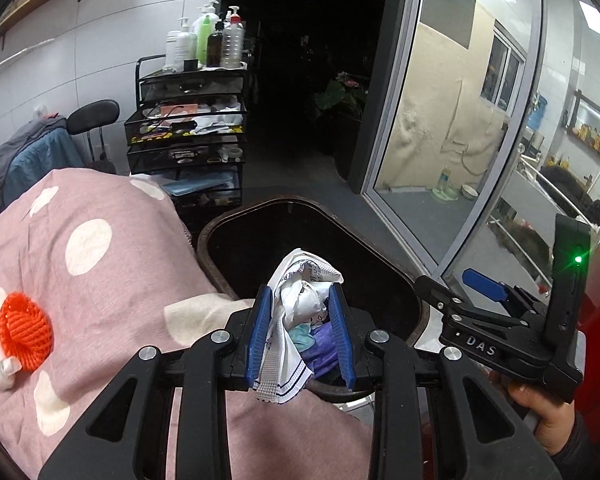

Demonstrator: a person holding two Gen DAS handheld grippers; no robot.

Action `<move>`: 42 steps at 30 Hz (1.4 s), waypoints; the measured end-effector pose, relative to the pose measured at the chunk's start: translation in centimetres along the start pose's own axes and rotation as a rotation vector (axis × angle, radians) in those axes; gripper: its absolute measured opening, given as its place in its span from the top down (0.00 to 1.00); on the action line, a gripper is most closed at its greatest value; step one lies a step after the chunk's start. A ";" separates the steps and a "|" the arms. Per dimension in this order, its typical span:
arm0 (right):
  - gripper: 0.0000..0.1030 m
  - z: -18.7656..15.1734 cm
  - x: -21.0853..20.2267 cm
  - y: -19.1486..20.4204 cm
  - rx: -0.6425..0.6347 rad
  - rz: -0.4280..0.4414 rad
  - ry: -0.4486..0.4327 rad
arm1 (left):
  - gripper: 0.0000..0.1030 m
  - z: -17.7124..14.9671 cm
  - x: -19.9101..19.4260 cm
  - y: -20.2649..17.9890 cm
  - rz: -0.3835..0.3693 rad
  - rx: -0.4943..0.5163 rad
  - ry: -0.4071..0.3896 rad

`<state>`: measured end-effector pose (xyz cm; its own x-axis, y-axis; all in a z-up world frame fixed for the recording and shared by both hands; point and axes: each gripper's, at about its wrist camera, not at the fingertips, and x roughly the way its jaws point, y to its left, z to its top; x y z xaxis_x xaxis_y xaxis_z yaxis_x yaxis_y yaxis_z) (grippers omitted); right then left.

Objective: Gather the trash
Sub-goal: 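Open the right gripper over the wastebasket while left lowers the white paper into it, then move both tools back over the bed toward the orange mesh net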

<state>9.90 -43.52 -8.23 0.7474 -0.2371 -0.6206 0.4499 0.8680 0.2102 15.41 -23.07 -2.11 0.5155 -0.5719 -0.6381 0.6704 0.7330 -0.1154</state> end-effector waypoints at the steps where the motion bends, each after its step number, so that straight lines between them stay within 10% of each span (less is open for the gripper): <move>1: 0.18 0.1 0.0 -0.1 0.003 -0.004 -0.001 | 0.71 0.1 0.3 -0.2 -0.001 0.004 0.005; 15: 0.17 0.4 0.0 -2.6 0.045 -0.065 -0.008 | 0.67 0.8 4.4 -2.6 0.032 0.092 0.104; 26: 0.12 0.5 0.4 -3.5 0.077 -0.113 0.003 | 0.05 0.6 3.5 -2.3 0.048 0.102 0.041; 42: 0.09 0.6 0.6 -1.2 0.030 -0.053 -0.002 | 0.05 -0.1 -2.2 -1.3 0.139 0.156 -0.124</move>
<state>10.12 -44.98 -8.42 0.7233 -0.2831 -0.6299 0.5033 0.8406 0.2002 13.34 -22.66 -0.65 0.6634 -0.5177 -0.5402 0.6582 0.7472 0.0922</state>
